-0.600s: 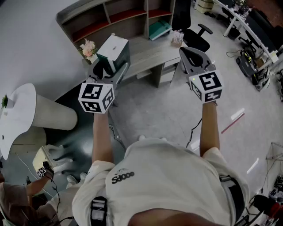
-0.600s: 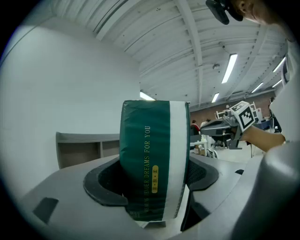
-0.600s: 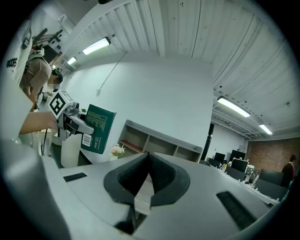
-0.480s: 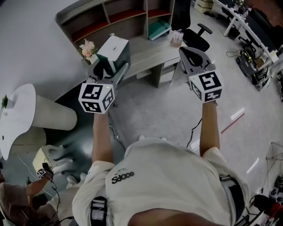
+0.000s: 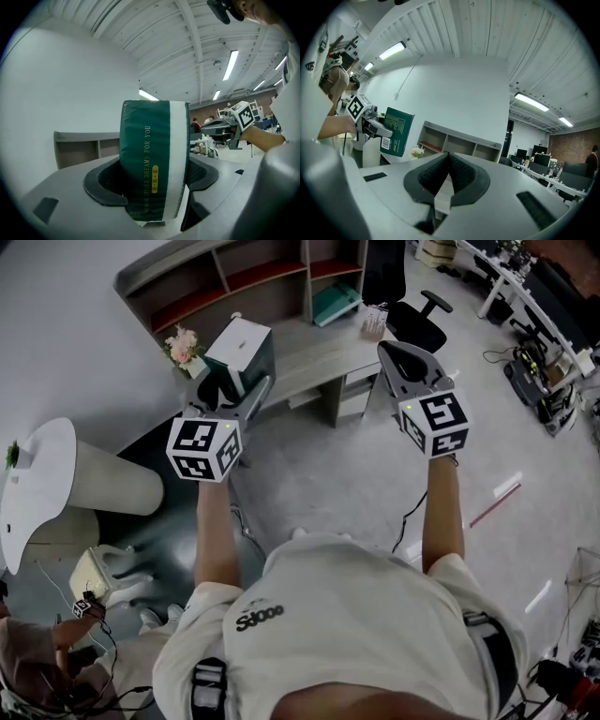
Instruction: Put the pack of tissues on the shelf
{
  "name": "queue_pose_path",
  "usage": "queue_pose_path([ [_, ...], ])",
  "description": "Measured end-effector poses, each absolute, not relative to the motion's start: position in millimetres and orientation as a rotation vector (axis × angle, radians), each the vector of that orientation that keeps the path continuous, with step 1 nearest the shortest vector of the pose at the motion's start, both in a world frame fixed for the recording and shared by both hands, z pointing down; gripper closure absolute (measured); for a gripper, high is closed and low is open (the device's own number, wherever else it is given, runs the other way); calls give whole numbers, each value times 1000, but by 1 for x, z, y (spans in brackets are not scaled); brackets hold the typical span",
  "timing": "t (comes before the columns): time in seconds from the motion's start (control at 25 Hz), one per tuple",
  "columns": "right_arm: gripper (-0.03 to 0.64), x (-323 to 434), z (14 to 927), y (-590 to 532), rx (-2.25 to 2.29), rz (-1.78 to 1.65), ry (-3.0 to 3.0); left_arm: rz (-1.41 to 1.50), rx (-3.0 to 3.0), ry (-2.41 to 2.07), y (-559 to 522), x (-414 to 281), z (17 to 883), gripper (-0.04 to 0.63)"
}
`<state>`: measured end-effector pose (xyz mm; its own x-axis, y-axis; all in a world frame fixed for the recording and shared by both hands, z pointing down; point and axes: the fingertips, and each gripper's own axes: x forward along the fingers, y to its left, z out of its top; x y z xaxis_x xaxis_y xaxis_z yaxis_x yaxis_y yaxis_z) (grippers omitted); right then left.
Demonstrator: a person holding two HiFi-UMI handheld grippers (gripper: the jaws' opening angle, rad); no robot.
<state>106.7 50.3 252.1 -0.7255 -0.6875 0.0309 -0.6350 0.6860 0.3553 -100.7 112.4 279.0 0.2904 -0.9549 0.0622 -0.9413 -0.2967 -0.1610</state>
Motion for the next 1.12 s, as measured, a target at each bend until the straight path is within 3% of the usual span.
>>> queue_pose_path([
  [0.84,611,194,283,17,1021,-316,-2842,-235,-2422,1976,101,-23,315,230],
  [1.12,611,187,288,-2,1034,-292,-2841,-234,-2456,1936,76,-20,322,230],
])
